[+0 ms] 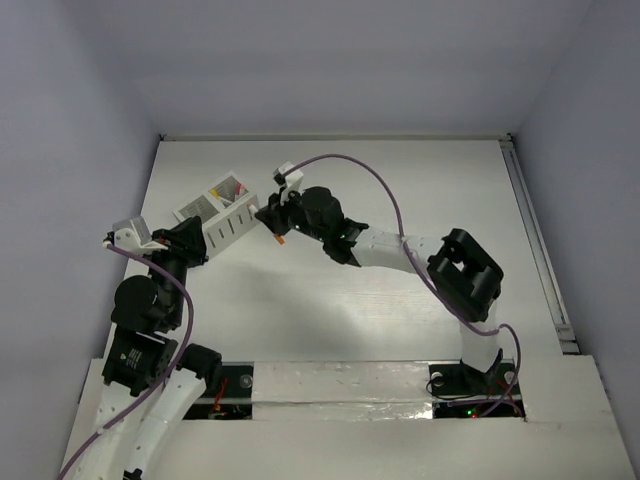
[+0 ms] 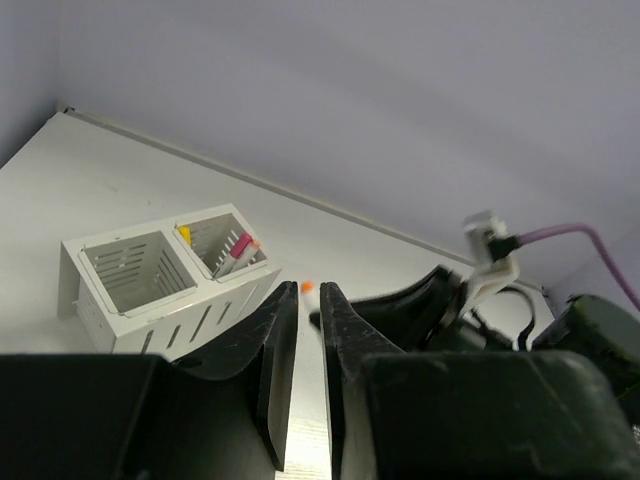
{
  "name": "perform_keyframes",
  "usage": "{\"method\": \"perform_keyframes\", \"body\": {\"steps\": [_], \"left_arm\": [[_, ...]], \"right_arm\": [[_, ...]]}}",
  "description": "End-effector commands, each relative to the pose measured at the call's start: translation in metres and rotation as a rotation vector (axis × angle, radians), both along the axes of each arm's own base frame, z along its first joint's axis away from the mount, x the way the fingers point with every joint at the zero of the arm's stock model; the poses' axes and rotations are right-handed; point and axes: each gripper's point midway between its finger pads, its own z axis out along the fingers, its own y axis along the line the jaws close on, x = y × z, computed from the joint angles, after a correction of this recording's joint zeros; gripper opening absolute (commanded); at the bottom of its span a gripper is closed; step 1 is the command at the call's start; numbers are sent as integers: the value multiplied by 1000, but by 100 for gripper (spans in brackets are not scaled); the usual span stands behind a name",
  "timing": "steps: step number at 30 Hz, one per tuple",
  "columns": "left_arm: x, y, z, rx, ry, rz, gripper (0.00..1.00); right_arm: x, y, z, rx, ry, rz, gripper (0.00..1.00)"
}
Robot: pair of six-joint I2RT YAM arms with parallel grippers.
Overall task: Sort the stationery into containers
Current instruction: Place the pen in the storage box.
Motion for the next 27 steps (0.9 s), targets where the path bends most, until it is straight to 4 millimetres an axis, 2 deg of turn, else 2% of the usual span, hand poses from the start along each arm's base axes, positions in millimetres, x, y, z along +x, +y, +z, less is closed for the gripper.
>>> {"method": "perform_keyframes", "body": {"steps": [1,4,7,8,11,15,19,27], "left_arm": [[-3,2,15,-21,-63,3,13],[-3,1,14,-18,-58,-3,13],[-5,5,16,-24,-68,15,13],[-6,7,16,-23,-68,23,13],[-5,3,17,-22,-67,6,13],[-8,7,18,-28,-74,24,13],[-8,4,17,-25,-72,11,13],[-8,6,19,-27,-77,19,13]], "right_arm": [[14,16,106,405,-97,36,0],[41,23,135,571,-106,35,0],[53,34,151,680,-117,37,0],[61,44,155,707,-134,43,0],[79,57,161,762,-136,51,0],[96,75,158,788,-125,48,0],[108,92,140,754,-98,48,0],[120,103,102,683,-65,20,0]]}}
